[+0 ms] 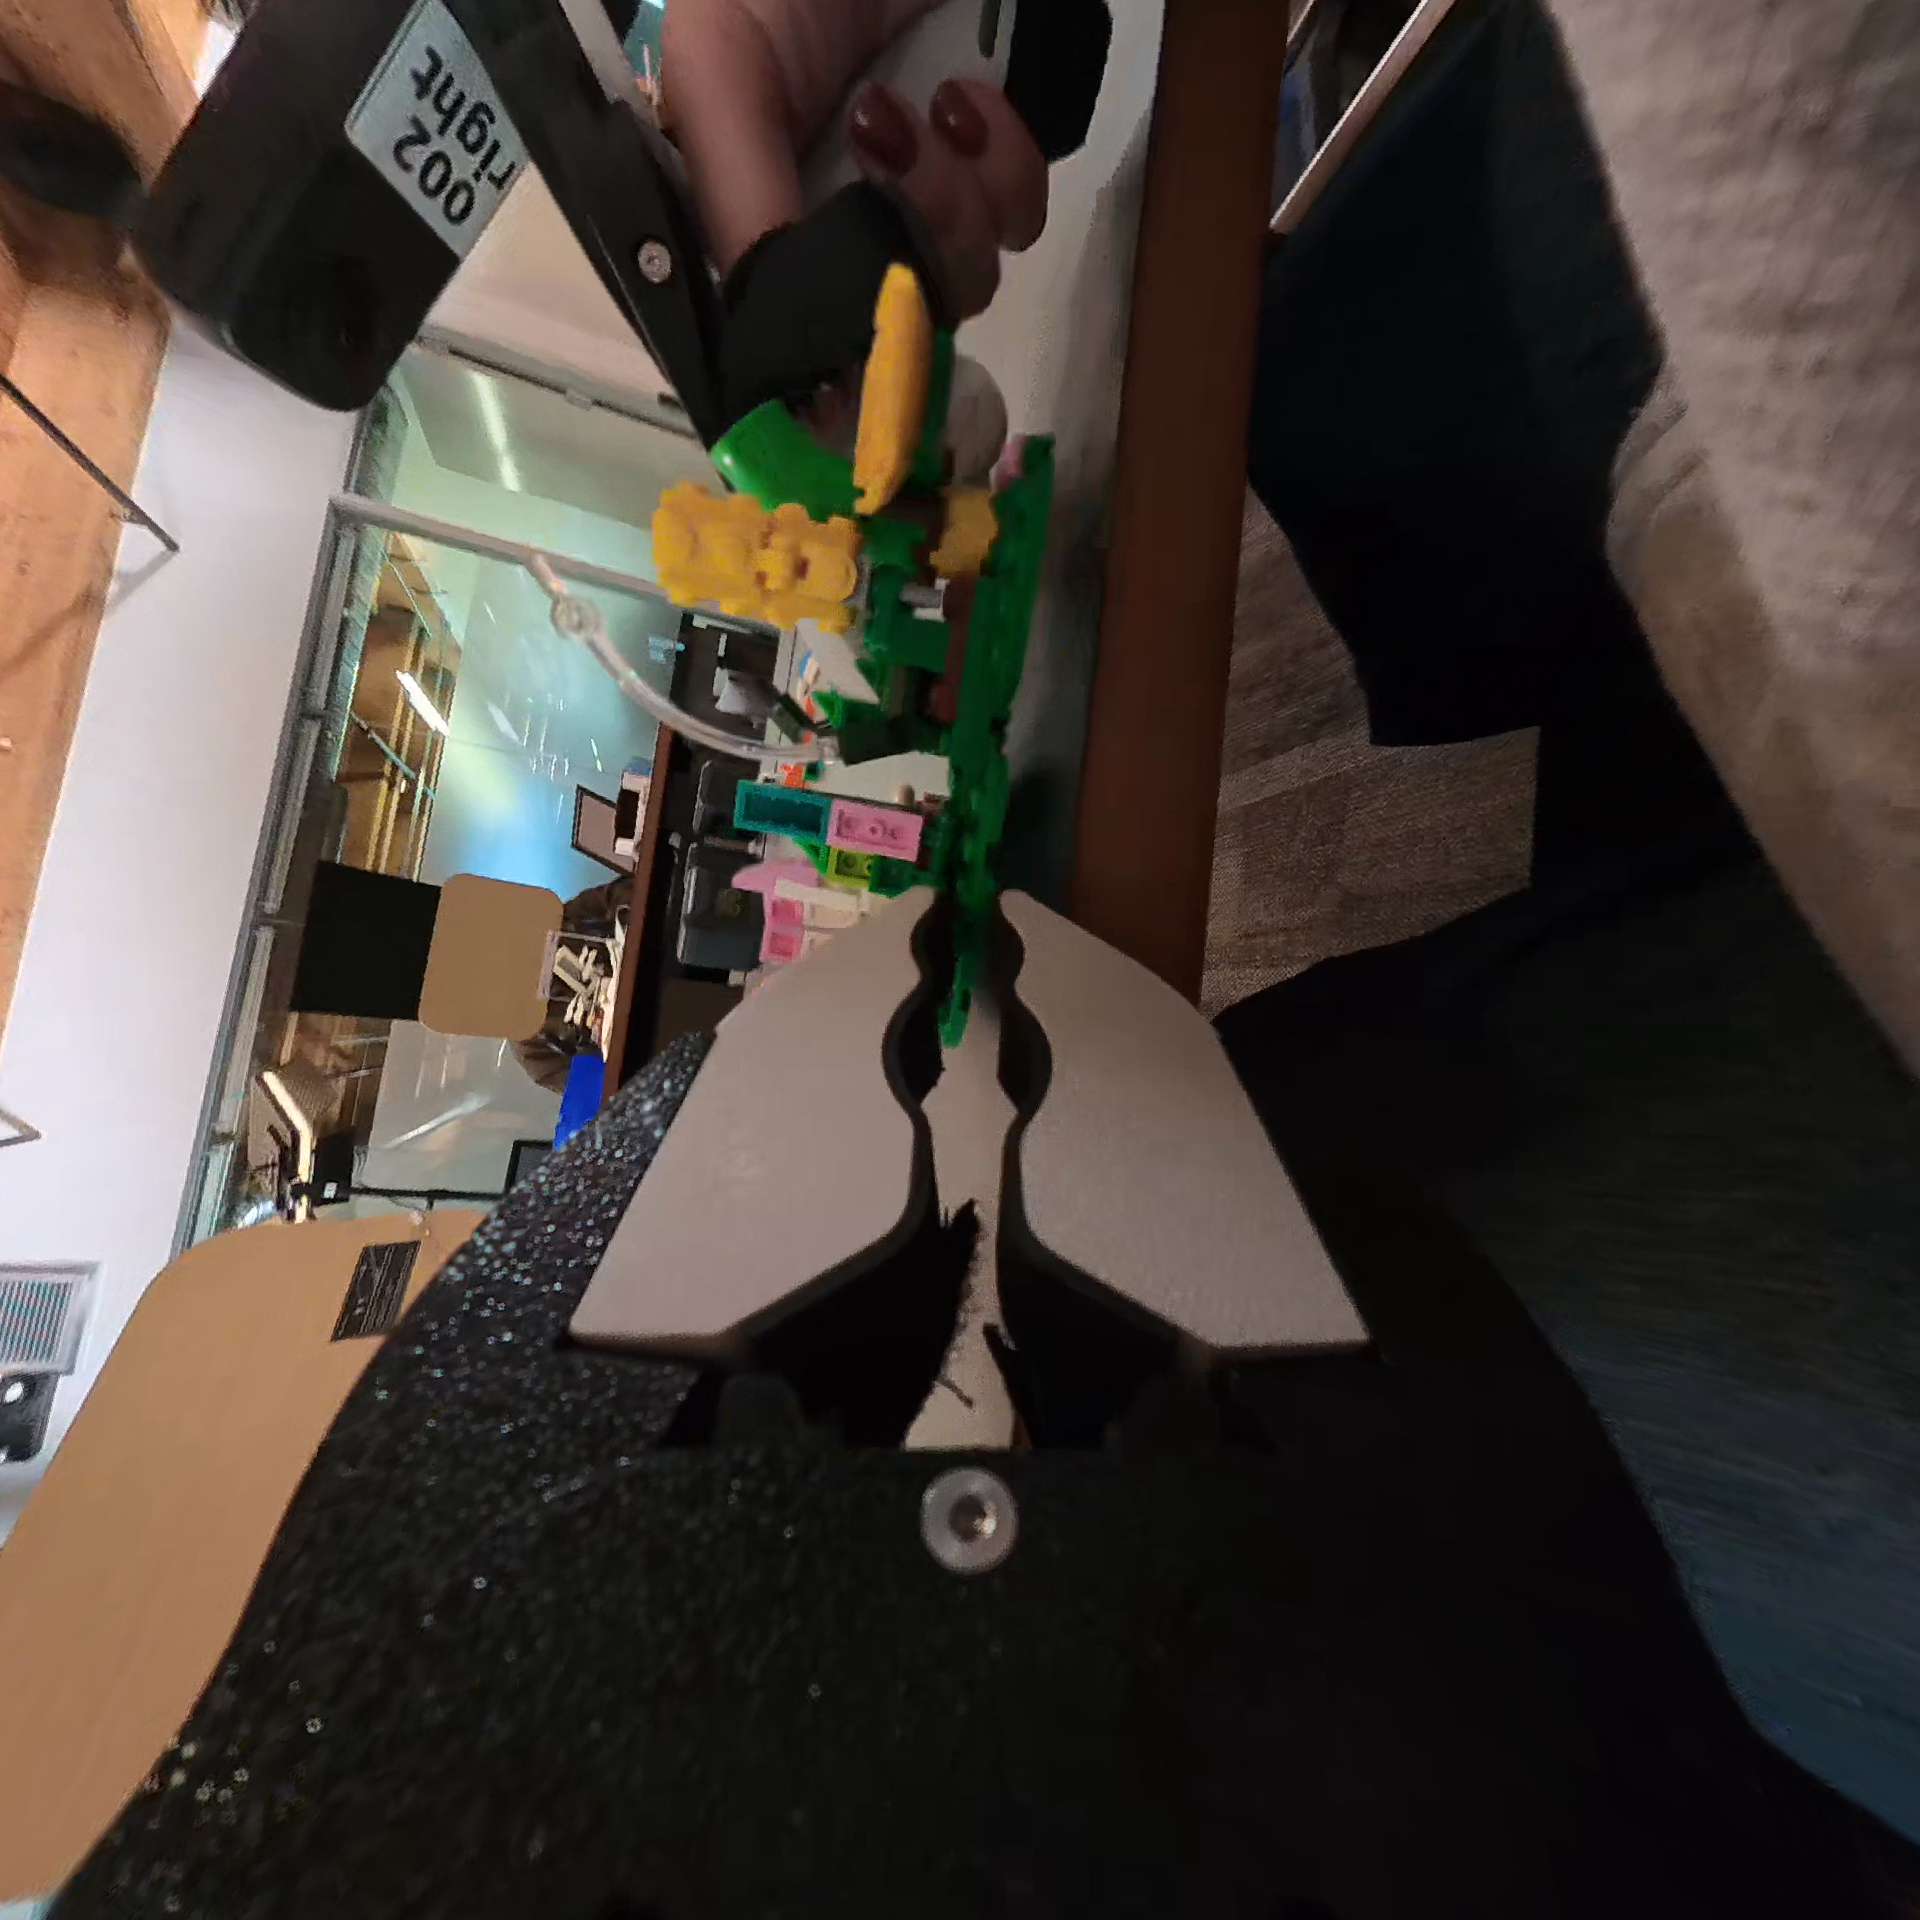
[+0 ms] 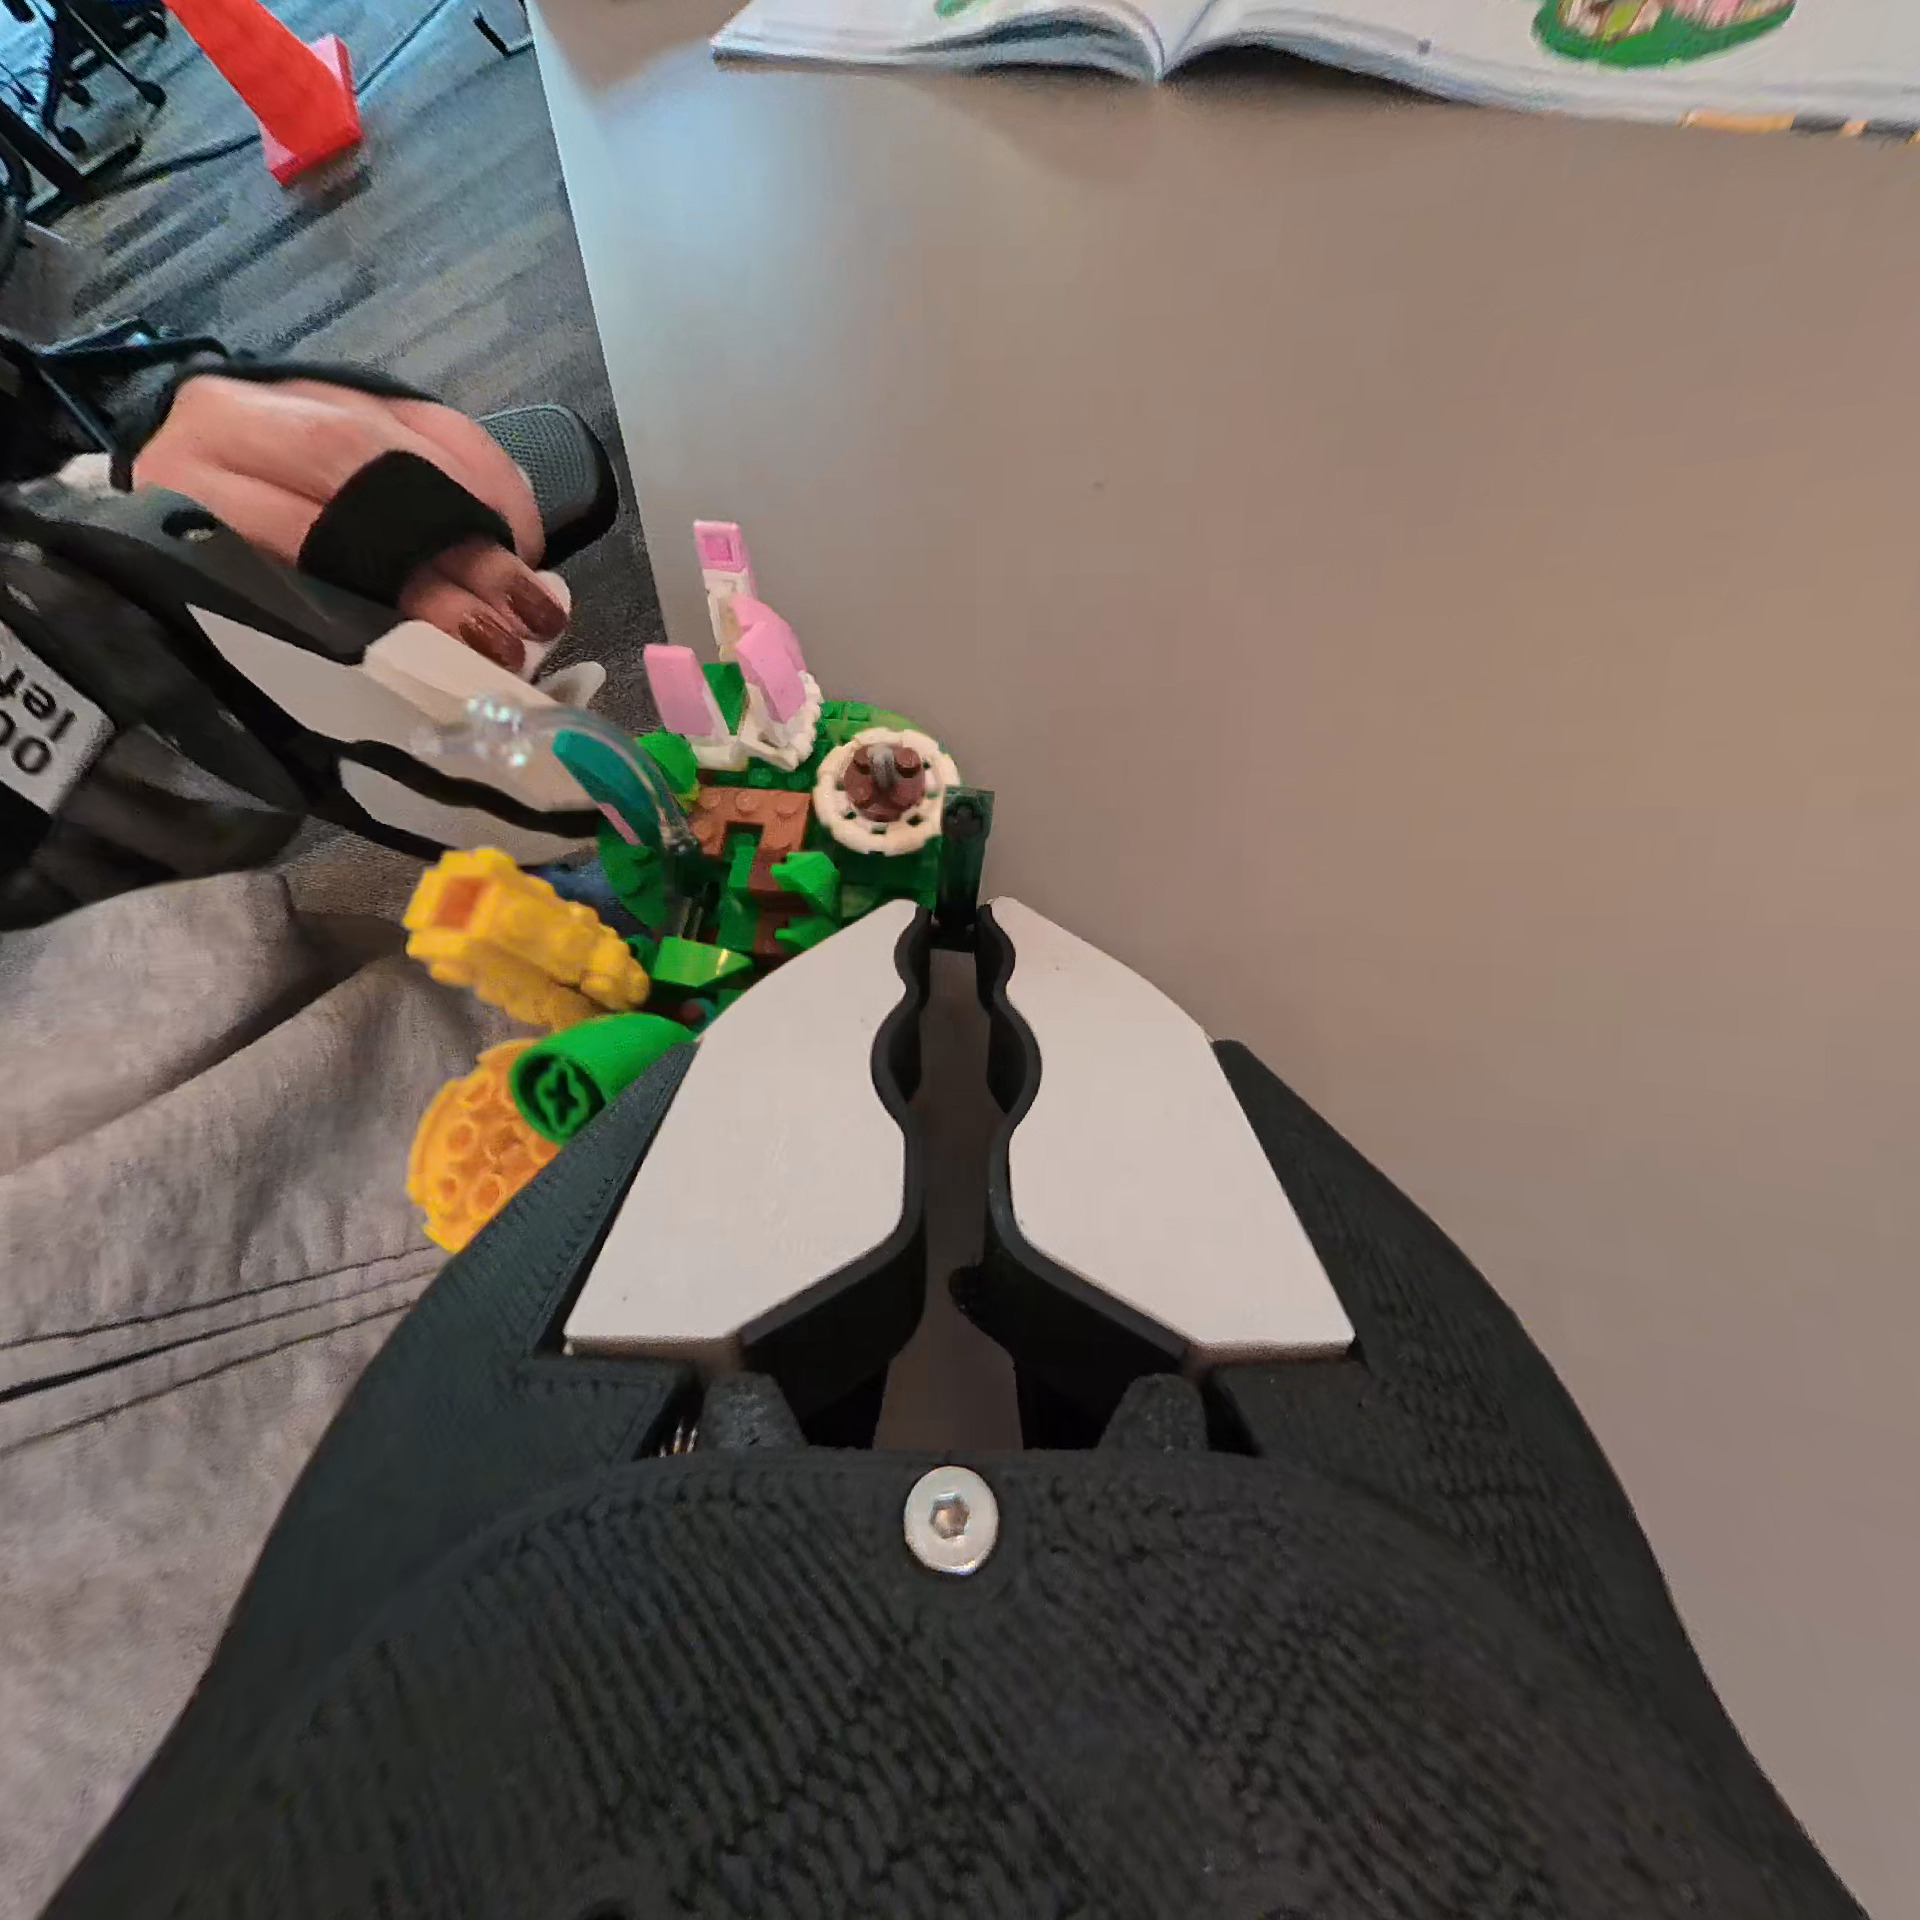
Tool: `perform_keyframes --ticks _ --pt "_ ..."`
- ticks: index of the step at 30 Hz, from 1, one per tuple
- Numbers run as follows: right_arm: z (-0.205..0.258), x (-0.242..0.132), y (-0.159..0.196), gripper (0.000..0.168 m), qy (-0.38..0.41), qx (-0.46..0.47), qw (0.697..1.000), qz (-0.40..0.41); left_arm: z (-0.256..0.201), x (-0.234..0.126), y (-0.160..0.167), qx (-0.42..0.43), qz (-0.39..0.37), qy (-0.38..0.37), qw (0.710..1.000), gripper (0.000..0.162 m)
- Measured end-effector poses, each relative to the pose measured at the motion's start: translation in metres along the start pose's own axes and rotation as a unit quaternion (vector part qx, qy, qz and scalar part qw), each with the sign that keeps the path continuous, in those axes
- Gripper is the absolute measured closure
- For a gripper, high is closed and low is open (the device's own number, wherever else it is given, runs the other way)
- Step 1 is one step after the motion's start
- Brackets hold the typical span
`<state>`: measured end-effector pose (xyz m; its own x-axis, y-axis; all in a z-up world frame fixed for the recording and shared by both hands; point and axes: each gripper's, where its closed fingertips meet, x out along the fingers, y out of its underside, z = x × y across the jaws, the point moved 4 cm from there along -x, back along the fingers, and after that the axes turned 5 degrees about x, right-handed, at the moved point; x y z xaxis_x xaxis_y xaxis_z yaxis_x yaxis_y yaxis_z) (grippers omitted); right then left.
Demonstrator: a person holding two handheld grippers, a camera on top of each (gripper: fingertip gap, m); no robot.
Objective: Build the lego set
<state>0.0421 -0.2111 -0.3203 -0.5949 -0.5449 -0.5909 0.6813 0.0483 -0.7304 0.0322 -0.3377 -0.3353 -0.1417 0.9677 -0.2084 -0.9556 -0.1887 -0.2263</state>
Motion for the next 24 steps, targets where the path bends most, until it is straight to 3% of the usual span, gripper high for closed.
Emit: perform_keyframes --ticks 7,13,17,24 --pt "-0.014 -0.022 -0.019 0.161 -0.031 -0.117 0.99 -0.07 0.028 0.007 0.01 -0.053 -0.089 0.09 0.991 0.157" --pt "-0.018 -0.035 -0.037 0.161 -0.12 -0.176 0.973 -0.091 0.055 0.018 0.016 -0.085 -0.174 0.215 0.957 0.158" --pt "-0.028 -0.033 -0.041 0.161 -0.179 -0.184 0.965 -0.054 0.07 0.026 0.019 -0.092 -0.232 0.267 0.931 0.158" --pt "-0.038 -0.024 -0.048 0.161 -0.309 -0.103 0.945 -0.025 0.081 0.039 0.031 -0.087 -0.332 0.33 0.879 0.158"
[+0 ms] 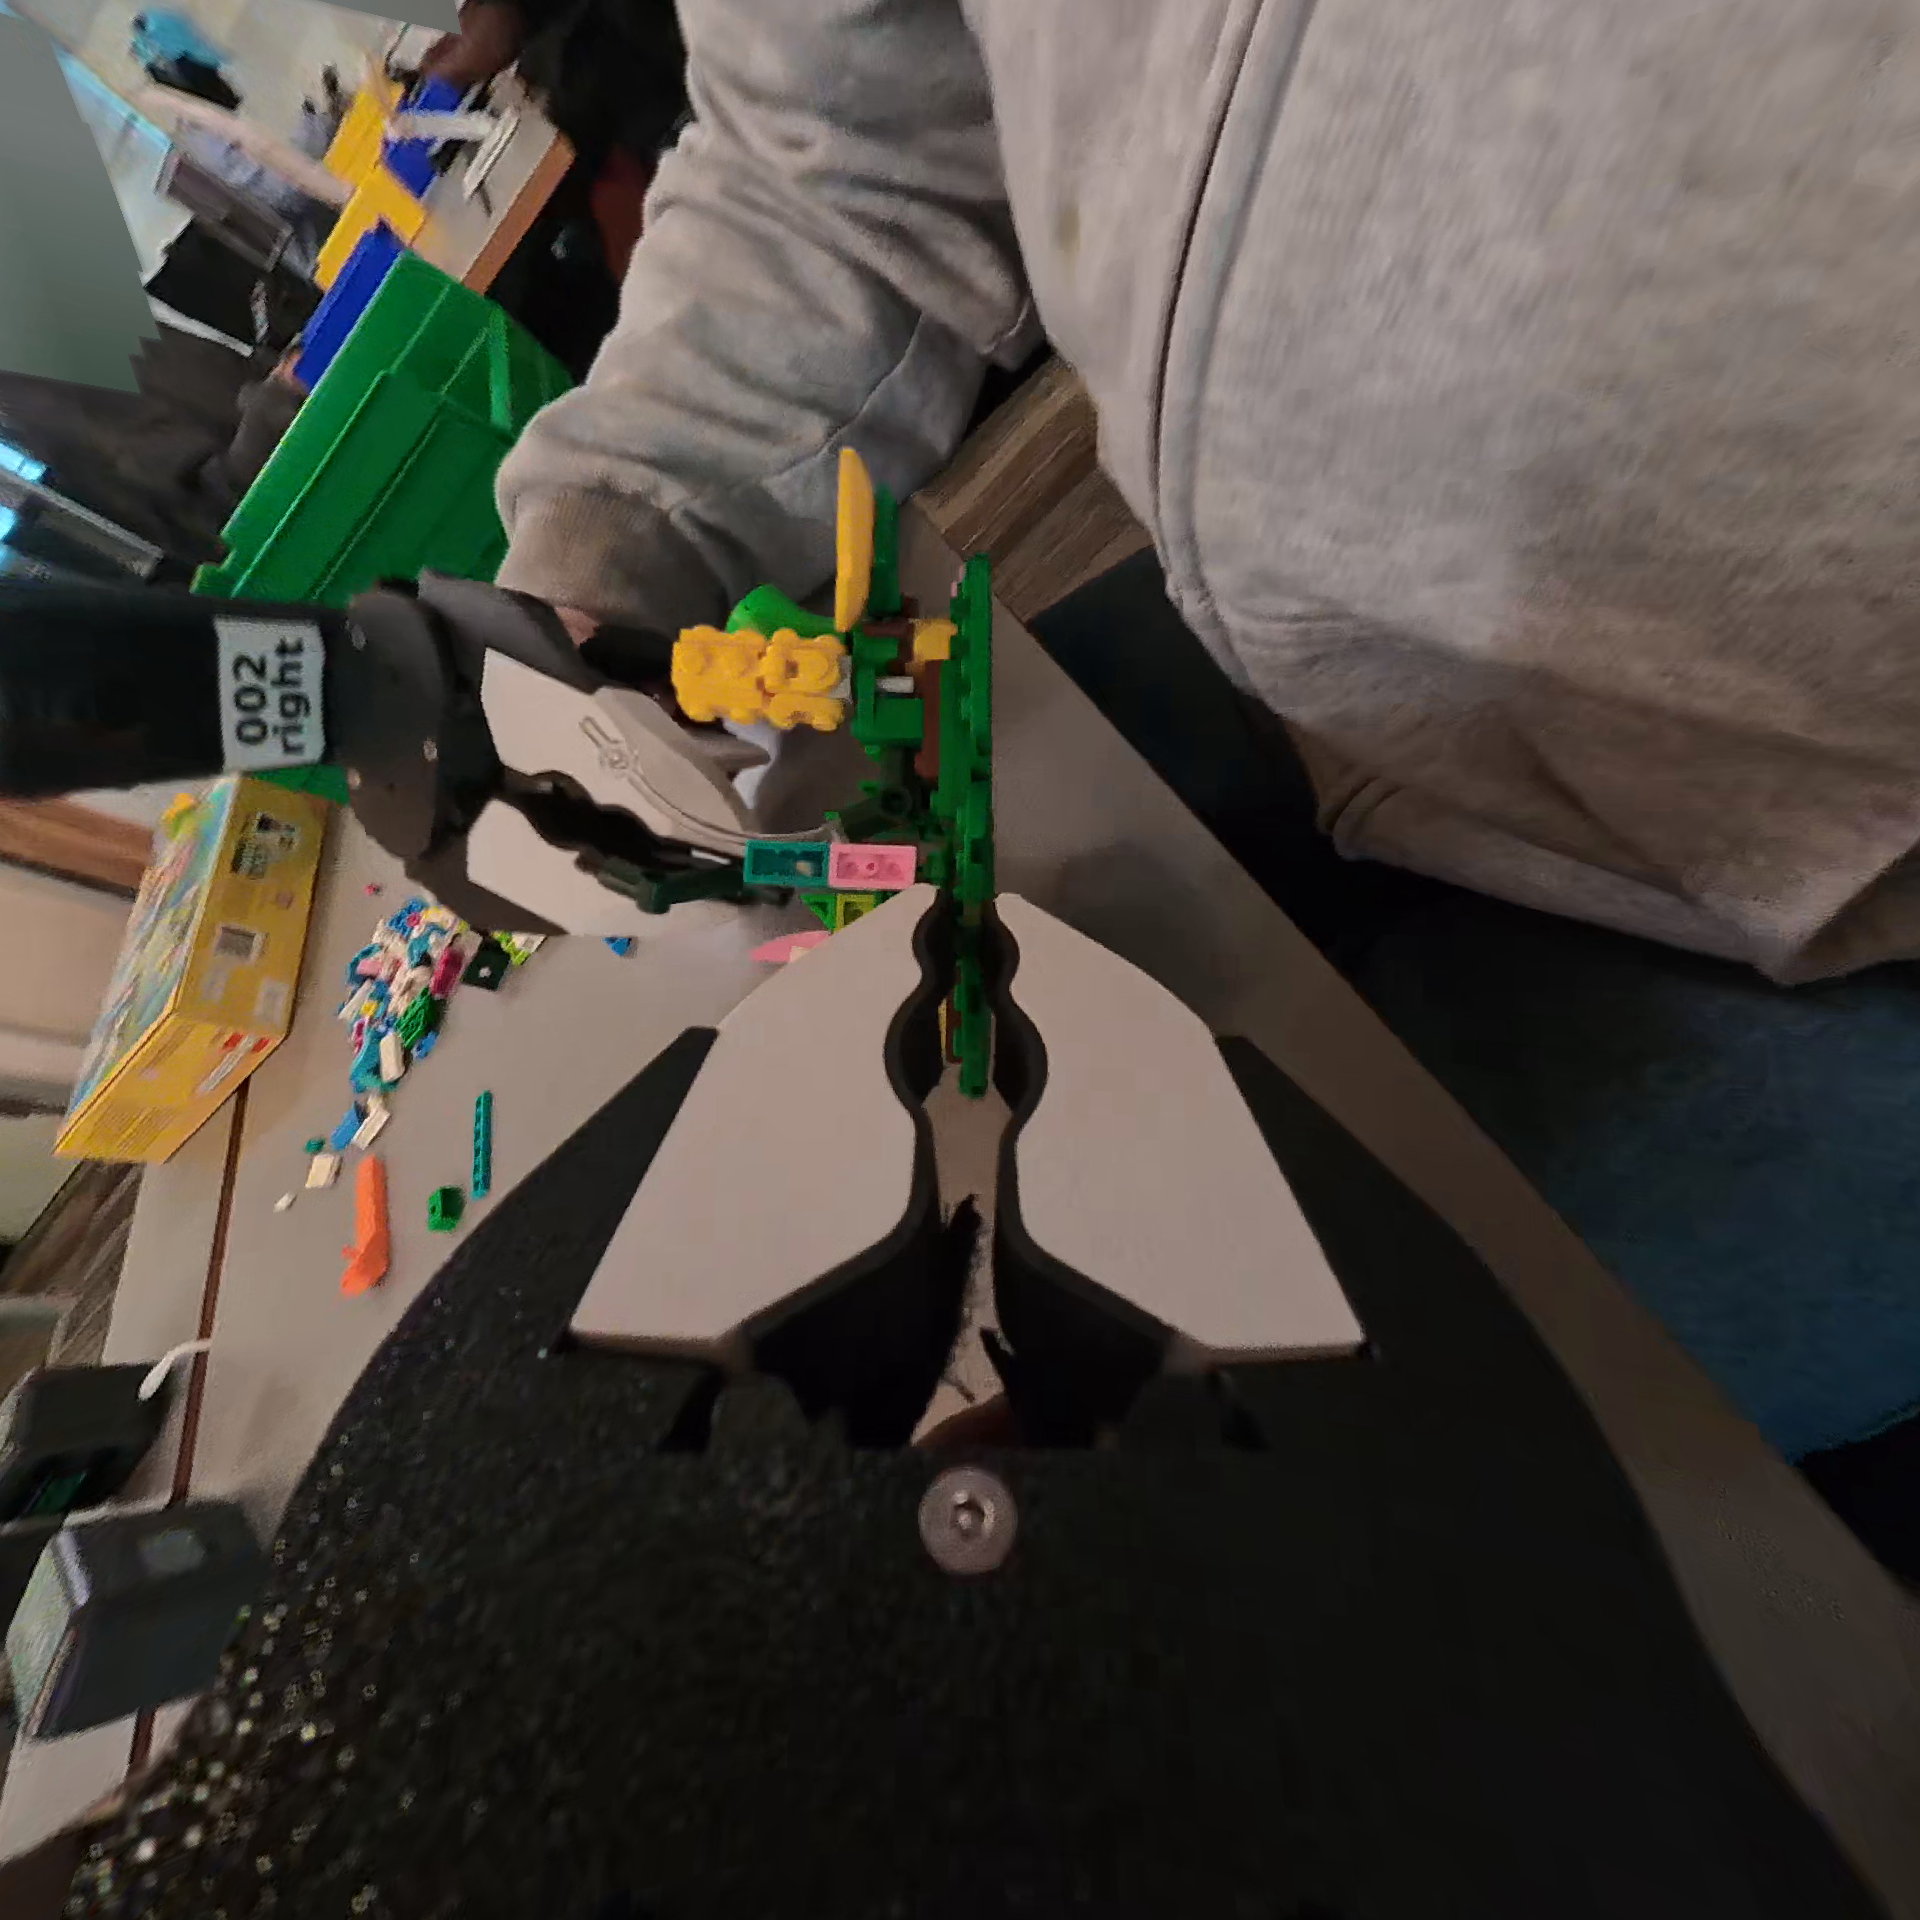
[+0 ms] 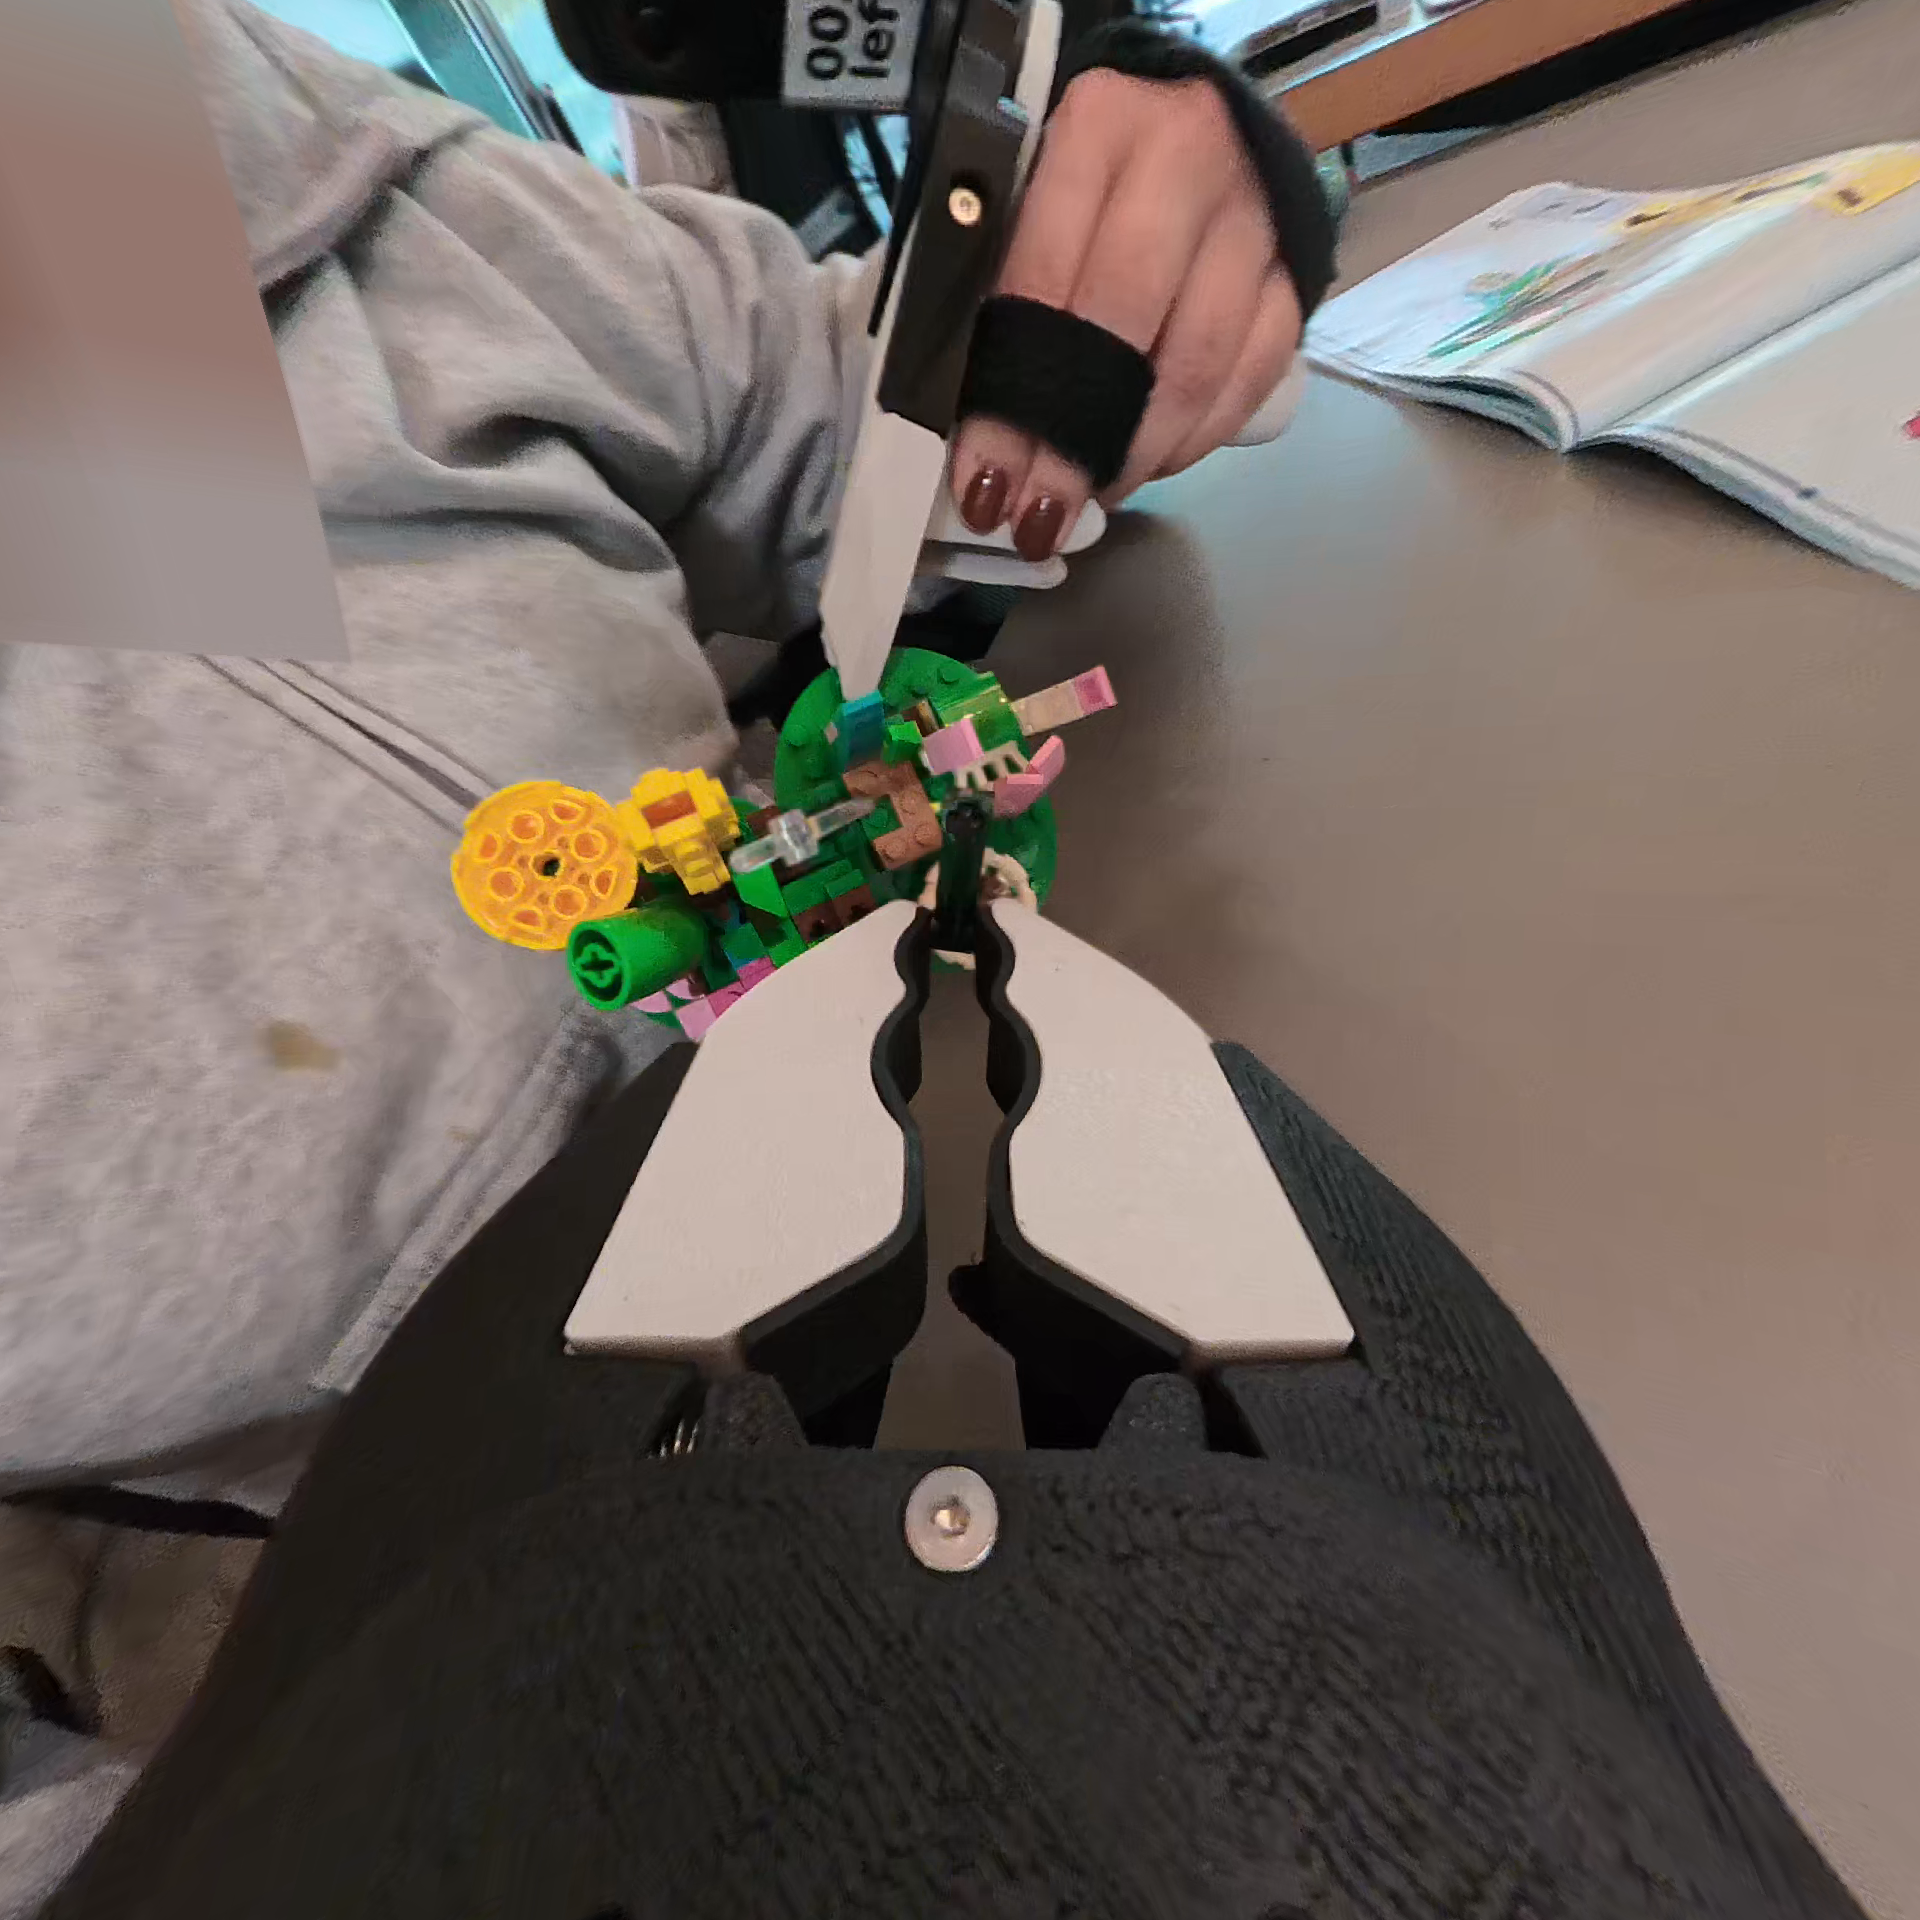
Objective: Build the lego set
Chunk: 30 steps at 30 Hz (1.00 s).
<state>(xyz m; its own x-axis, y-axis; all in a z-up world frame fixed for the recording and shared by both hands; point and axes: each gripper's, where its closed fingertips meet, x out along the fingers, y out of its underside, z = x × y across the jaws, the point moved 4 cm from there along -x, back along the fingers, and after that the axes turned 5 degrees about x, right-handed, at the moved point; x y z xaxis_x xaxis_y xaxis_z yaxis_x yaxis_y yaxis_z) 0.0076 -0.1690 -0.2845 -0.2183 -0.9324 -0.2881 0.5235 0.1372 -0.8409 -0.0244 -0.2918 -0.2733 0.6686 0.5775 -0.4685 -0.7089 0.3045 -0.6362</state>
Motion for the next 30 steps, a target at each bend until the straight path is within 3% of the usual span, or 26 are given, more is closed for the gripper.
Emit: perform_keyframes --ticks 13,30 --pt "-0.024 0.017 0.009 0.162 -0.032 0.074 0.996 0.04 -0.006 -0.003 0.026 0.021 -0.124 0.058 0.99 0.158" --pt "-0.025 0.029 0.012 0.162 -0.058 0.095 0.991 0.077 -0.005 -0.008 0.032 -0.003 -0.15 0.045 0.988 0.158"
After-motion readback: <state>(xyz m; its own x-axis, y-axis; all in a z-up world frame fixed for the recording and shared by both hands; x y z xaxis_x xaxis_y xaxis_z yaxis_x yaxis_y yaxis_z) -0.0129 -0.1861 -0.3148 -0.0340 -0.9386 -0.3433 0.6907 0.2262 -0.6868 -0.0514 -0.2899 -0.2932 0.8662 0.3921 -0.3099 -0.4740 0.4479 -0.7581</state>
